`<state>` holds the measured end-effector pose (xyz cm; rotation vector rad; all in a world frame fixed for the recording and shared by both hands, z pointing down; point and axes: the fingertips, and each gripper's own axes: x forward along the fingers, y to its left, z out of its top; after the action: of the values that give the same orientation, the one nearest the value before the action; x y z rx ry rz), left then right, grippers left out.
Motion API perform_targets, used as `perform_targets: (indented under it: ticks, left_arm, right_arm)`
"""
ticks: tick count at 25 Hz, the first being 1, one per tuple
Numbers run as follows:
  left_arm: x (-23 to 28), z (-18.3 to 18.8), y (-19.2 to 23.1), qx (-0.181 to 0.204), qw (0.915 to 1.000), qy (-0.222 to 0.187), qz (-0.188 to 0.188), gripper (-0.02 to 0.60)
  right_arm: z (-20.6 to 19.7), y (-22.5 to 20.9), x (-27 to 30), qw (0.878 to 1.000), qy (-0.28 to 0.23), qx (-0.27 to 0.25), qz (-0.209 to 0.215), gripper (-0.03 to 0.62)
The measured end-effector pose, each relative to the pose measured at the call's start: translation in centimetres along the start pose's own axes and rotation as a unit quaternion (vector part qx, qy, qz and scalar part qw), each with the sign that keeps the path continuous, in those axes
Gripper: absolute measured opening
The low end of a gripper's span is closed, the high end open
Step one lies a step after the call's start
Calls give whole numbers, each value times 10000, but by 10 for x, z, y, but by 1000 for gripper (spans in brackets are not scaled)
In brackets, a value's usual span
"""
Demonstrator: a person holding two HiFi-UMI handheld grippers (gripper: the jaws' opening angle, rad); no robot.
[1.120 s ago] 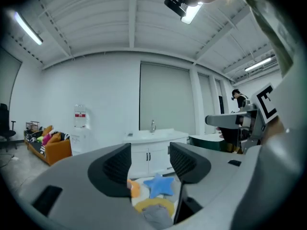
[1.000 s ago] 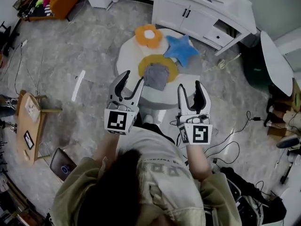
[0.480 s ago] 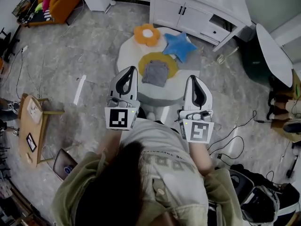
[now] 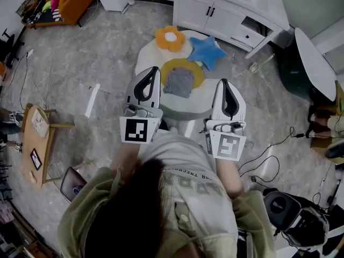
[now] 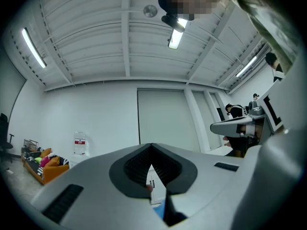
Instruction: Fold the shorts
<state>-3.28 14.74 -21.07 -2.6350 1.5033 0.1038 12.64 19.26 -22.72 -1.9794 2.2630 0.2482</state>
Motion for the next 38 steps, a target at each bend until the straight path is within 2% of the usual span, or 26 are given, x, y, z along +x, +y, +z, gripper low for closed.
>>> perform_targets:
  ticks: [3,6,11,15,19,21,25,38]
  left_arm:
    - [4,0,-1,42,10000,-6,-60,9]
    - [5,-1,-1,62,9999,-33,-120,9]
    - [11,1,-1,97,9997,-137,-176,9]
    - [12,3,-5,117,9994,-231,-237,9]
    - [7,2,-10,181,9992,-182,-303,9]
    - [7,-1,-10,209,9992,-158,-317,9]
    - [10,-1,-10,212,9991,-189,-319,9]
    - [14,1,-17,214,9988,-230,-384,9]
  right_arm:
    - [14,-1,6,9999,-91,-62,0,2]
    - [-2,-2,-2,9999,-92,-87,-16,2]
    - [-1,-3,0,9997,-54,-48,-247,2]
    - [-3,-4,-3,9991,-252,-315,-96,2]
    - [-16,-9,-7,9994,117,-109,-309,0]
    - [-20,-12,-8,9988,283,-203,-334,-1]
    - [-11,-13,-4,9984,196,-420,-330,-2]
    - [-10,-12,-4,9984,33,-355,-431,-2]
